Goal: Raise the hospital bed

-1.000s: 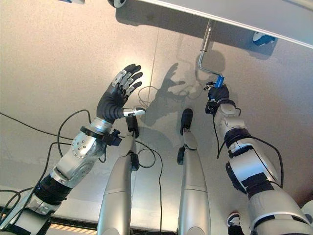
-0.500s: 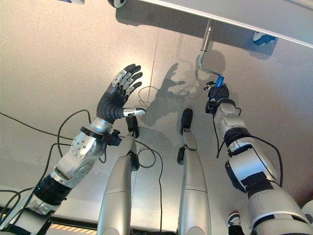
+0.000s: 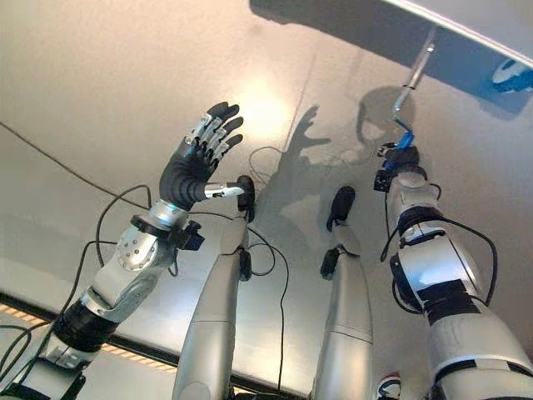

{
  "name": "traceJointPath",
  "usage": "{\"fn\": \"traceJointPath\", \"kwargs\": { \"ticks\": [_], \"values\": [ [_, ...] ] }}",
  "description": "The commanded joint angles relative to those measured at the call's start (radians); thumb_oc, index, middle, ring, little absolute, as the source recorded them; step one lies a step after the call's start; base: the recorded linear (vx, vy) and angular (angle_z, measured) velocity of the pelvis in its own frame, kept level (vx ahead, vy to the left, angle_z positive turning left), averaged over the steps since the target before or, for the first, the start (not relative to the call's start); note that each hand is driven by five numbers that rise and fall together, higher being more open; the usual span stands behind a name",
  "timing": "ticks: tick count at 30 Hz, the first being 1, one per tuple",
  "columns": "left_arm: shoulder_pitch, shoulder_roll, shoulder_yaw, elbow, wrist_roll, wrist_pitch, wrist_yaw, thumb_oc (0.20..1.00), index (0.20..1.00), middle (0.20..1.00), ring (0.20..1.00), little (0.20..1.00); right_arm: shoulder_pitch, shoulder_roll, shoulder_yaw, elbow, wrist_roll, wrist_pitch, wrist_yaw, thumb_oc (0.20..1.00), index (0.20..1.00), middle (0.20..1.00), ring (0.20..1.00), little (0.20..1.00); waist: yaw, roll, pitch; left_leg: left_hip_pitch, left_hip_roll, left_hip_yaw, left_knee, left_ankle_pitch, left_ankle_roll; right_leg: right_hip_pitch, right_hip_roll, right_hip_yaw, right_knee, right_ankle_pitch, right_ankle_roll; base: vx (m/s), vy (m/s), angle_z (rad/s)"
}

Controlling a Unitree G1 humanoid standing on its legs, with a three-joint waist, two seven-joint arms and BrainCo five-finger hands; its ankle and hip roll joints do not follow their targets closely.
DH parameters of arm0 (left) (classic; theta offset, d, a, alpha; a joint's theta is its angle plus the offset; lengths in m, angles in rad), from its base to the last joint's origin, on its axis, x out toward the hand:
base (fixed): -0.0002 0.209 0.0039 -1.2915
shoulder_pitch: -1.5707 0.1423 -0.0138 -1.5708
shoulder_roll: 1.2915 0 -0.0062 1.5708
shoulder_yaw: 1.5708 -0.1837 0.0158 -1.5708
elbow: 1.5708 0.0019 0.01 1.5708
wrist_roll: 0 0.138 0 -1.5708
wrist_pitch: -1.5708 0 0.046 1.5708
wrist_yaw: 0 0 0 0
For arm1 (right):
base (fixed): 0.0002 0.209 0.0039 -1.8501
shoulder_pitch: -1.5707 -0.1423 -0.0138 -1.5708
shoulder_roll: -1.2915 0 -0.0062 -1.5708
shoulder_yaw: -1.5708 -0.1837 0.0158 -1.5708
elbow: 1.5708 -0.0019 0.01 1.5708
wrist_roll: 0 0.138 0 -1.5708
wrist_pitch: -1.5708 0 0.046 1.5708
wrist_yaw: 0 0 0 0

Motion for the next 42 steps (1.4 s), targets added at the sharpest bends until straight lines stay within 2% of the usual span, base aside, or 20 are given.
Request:
{"fn": "traceJointPath", "kwargs": {
  "ticks": [1,5,8,10,11,13,18,22,26,28,29,31,35,42],
  "values": [
    [0.022,-0.019,0.022,-0.155,-0.022,-0.059,-0.018,1.0,1.0,1.0,1.0,1.0,-0.036,-0.011,0.112,-0.02,-0.151,0.02,0.017,0.2,0.2,0.2,0.2,0.2,0.02,0.106,-0.016,-0.03,-0.041,0.029,0.142,-0.128,0.05,0.024,0.012,0.029,-0.055,0.053,0.089,0.02,0.037,0.24],
    [0.025,-0.021,0.027,-0.161,-0.019,-0.061,-0.015,1.0,1.0,1.0,1.0,1.0,-0.072,-0.003,0.167,-0.029,-0.237,0.024,0.017,0.2,0.2,0.2,0.2,0.2,0.033,0.121,-0.016,-0.053,-0.052,0.023,0.15,-0.127,0.053,0.005,0.0,0.03,-0.033,0.048,0.091,0.03,0.061,0.14],
    [0.022,-0.024,0.025,-0.165,-0.014,-0.06,-0.001,1.0,1.0,1.0,1.0,1.0,-0.109,0.041,0.231,-0.041,-0.334,0.032,0.006,0.2,0.2,0.2,0.2,0.2,0.043,0.126,-0.016,-0.069,-0.059,0.025,0.163,-0.133,0.06,-0.006,-0.006,0.033,-0.025,0.043,0.09,0.02,0.043,0.01],
    [0.022,-0.024,0.025,-0.166,-0.014,-0.06,-0.001,1.0,1.0,1.0,1.0,1.0,-0.11,0.041,0.232,-0.041,-0.334,0.032,0.006,0.2,0.2,0.2,0.2,0.2,0.042,0.126,-0.016,-0.069,-0.059,0.025,0.164,-0.133,0.06,-0.006,-0.006,0.033,-0.024,0.043,0.09,0.01,0.028,-0.01],
    [0.021,-0.023,0.034,-0.17,-0.014,-0.063,0.008,1.0,1.0,1.0,1.0,1.0,-0.128,0.092,0.283,-0.064,-0.411,0.032,0.001,0.2,0.2,0.2,0.2,0.2,0.043,0.132,-0.016,-0.075,-0.065,0.027,0.164,-0.133,0.061,-0.012,-0.011,0.036,-0.024,0.041,0.089,0.02,0.055,-0.01],
    [0.023,-0.024,0.036,-0.171,-0.014,-0.065,0.011,1.0,1.0,1.0,1.0,1.0,-0.133,0.107,0.298,-0.075,-0.432,0.031,-0.001,0.2,0.2,0.2,0.2,0.2,0.043,0.132,-0.016,-0.076,-0.066,0.027,0.166,-0.133,0.061,-0.012,-0.011,0.038,-0.024,0.042,0.089,0.01,0.036,0.0],
    [0.042,-0.02,0.059,-0.175,0.0,-0.072,0.029,1.0,1.0,1.0,1.0,1.0,-0.136,0.218,0.38,-0.204,-0.507,0.002,0.006,0.2,0.2,0.2,0.2,0.2,0.029,0.115,-0.016,-0.079,-0.065,0.034,0.166,-0.132,0.06,-0.015,-0.008,0.044,-0.035,0.051,0.087,0.01,0.041,-0.01],
    [0.044,-0.013,0.072,-0.18,0.007,-0.081,0.036,1.0,1.0,1.0,1.0,1.0,-0.131,0.235,0.404,-0.325,-0.508,-0.028,-0.005,0.2,0.2,0.2,0.2,0.2,0.02,0.105,-0.016,-0.075,-0.062,0.041,0.163,-0.13,0.058,-0.01,-0.007,0.047,-0.048,0.058,0.087,0.0,0.017,-0.03],
    [0.058,-0.003,0.092,-0.181,0.009,-0.093,0.032,1.0,1.0,1.0,1.0,1.0,-0.087,0.214,0.418,-0.603,-0.492,-0.083,-0.009,0.2,0.2,0.2,0.2,0.2,0.005,0.087,-0.016,-0.056,-0.057,0.048,0.147,-0.126,0.055,0.001,0.0,0.055,-0.067,0.069,0.088,0.0,0.016,-0.07],
    [0.063,0.005,0.094,-0.177,0.007,-0.1,0.024,1.0,1.0,1.0,1.0,1.0,-0.062,0.188,0.418,-0.712,-0.496,-0.099,-0.003,0.2,0.2,0.2,0.2,0.2,-0.001,0.079,-0.016,-0.049,-0.052,0.053,0.146,-0.126,0.056,0.007,0.003,0.056,-0.076,0.074,0.089,0.0,0.007,-0.11],
    [0.065,0.011,0.094,-0.172,-0.003,-0.11,0.016,1.0,1.0,1.0,1.0,1.0,-0.035,0.16,0.415,-0.829,-0.484,-0.127,0.007,0.2,0.2,0.2,0.2,0.2,-0.008,0.074,-0.016,-0.041,-0.049,0.055,0.143,-0.124,0.055,0.012,0.004,0.06,-0.084,0.077,0.089,-0.01,-0.01,-0.07],
    [0.065,0.016,0.092,-0.173,-0.004,-0.115,0.012,1.0,1.0,1.0,1.0,1.0,-0.017,0.142,0.409,-0.884,-0.473,-0.138,0.009,0.2,0.2,0.2,0.2,0.2,-0.01,0.073,-0.016,-0.034,-0.047,0.058,0.141,-0.124,0.054,0.017,0.005,0.06,-0.088,0.078,0.089,-0.01,-0.016,-0.08],
    [0.069,0.023,0.098,-0.163,-0.021,-0.135,-0.004,1.0,1.0,1.0,1.0,1.0,0.081,0.078,0.341,-1.102,-0.359,-0.207,0.02,0.2,0.2,0.2,0.2,0.2,-0.032,0.06,-0.016,-0.006,-0.041,0.07,0.126,-0.118,0.051,0.042,0.011,0.069,-0.121,0.096,0.097,-0.03,-0.017,-0.06],
    [0.11,0.046,0.13,-0.158,-0.029,-0.144,-0.045,1.0,1.0,1.0,1.0,1.0,0.309,-0.008,0.166,-1.356,-0.184,-0.284,0.05,0.2,0.2,0.2,0.2,0.2,-0.071,0.031,-0.016,0.067,-0.026,0.101,0.075,-0.104,0.044,0.11,0.029,0.082,-0.205,0.138,0.114,-0.02,-0.016,-0.05]
  ]
}}
